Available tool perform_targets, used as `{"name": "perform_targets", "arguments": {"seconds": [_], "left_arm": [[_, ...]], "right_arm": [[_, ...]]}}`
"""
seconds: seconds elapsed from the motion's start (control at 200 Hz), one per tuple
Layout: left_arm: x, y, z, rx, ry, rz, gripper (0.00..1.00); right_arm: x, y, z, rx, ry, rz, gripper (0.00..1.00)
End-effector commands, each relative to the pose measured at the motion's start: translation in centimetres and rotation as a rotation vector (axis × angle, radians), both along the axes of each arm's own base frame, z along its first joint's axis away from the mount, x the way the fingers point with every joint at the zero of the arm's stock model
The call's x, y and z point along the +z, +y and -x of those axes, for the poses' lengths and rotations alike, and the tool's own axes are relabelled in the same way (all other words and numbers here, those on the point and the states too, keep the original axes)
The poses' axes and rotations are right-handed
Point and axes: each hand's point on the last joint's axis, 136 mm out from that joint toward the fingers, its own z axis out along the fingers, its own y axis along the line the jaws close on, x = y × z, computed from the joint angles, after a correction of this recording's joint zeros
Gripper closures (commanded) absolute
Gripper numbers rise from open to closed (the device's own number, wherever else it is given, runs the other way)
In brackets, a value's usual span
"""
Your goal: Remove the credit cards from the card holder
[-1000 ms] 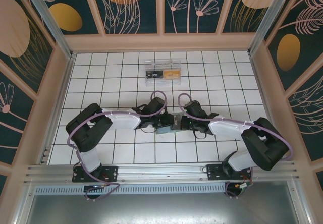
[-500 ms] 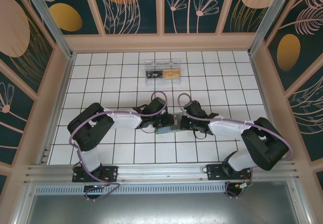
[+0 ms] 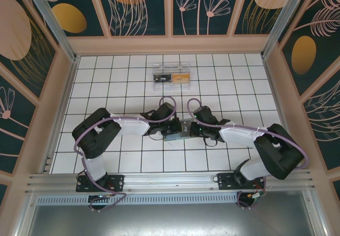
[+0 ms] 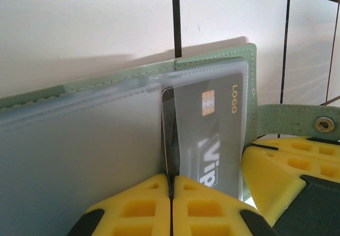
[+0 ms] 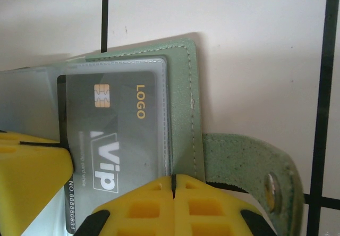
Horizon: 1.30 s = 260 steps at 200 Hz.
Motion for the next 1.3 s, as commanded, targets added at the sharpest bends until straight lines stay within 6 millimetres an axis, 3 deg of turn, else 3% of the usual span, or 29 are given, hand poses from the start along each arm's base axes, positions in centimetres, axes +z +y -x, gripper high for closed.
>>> {"name": "perform_targets", "arguments": {"seconds": [0.0,0.06,1.236,1.296], "left_arm": [[0.2,0.0,0.5,-0.017,-0.007,0.006,0.97],[0.2,0.2,0.5,-0.013,-0.010,-0.002,1.00],[-0.1,3.9,0.9,0.032,0.000,-0.029,1.00],[1.0,3.9,0.7,0.037,-0.020,-0.009,1.00]], "right_arm": [[-1.2,-0.5,1.1,0.015,0.042,0.041,1.00],[-1.3,-0.6,1.1,0.013,0.044,0.043,1.00],[-1.6,-0.9,1.0,0.001,0.053,0.067,1.00],[-1.5,-0.8,1.0,0.003,0.052,0.066,1.00]]}}
